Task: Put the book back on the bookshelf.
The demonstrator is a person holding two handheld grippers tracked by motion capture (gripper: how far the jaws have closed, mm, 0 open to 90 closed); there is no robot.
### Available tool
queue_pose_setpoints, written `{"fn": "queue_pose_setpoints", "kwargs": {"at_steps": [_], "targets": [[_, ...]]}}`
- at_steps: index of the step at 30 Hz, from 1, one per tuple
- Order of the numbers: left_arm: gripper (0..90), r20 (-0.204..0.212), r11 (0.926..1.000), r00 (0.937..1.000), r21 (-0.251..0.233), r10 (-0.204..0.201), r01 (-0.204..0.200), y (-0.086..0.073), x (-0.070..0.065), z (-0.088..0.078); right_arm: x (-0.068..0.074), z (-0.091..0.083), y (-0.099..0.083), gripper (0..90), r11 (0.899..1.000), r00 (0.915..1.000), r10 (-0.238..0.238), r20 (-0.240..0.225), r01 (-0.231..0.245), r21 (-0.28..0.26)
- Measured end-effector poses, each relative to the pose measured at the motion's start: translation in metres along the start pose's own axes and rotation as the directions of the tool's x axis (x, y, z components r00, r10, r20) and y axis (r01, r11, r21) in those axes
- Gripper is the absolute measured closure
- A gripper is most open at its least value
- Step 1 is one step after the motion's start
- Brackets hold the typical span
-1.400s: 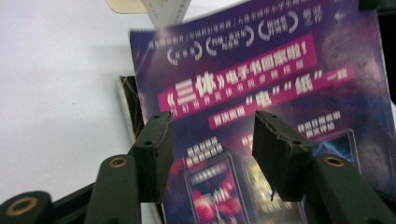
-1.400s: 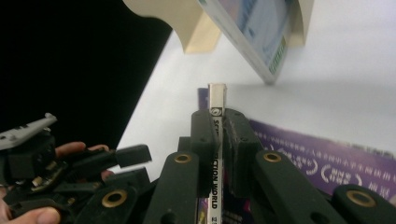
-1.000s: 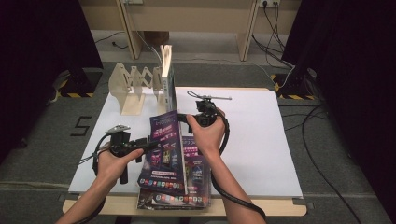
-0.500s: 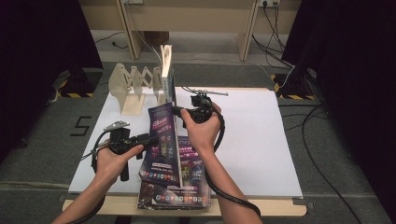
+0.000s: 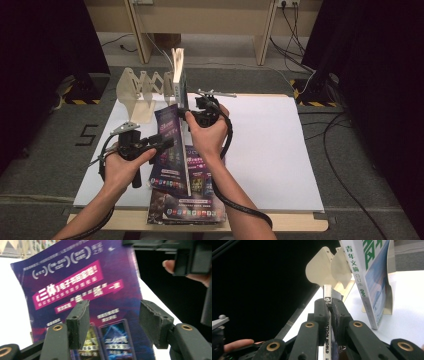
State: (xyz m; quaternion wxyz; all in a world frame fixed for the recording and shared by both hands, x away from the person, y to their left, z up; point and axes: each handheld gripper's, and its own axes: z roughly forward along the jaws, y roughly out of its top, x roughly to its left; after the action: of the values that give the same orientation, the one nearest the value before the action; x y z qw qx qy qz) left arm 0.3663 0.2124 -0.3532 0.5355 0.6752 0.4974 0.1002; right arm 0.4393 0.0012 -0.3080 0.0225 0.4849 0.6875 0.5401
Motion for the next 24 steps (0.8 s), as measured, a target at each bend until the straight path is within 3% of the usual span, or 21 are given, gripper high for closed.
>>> {"fn": "queue_pose_setpoints", "kwargs": {"at_steps": [6,12,14,20,24], "targets": [[38.8,-0.001,0.9990,0.9994,0.025,0.036,-0.036,0.006,-0.014,0.009,0.004,0.004,0.001,83.6,1.000,0.9996,-0.015,0.022,0.015,0.016],[37.4,-0.030,0.9960,0.9965,0.046,0.078,-0.077,0.012,-0.025,0.019,0.008,0.007,0.001,83.5,0.999,0.9985,-0.036,0.041,0.035,0.018],[37.0,-0.057,0.9929,0.9927,0.059,0.106,-0.103,0.013,-0.027,0.024,0.008,0.007,0.001,83.5,0.999,0.9987,-0.033,0.039,0.032,0.023],[35.1,-0.114,0.9919,0.9869,0.070,0.114,-0.106,0.014,-0.030,0.037,0.012,0.008,0.001,83.5,0.999,0.9973,-0.048,0.056,0.047,0.019],[34.8,-0.166,0.9899,0.9769,0.069,0.134,-0.124,0.017,-0.029,0.042,0.015,0.008,0.002,83.5,0.998,0.9962,-0.057,0.066,0.056,0.018]]}}
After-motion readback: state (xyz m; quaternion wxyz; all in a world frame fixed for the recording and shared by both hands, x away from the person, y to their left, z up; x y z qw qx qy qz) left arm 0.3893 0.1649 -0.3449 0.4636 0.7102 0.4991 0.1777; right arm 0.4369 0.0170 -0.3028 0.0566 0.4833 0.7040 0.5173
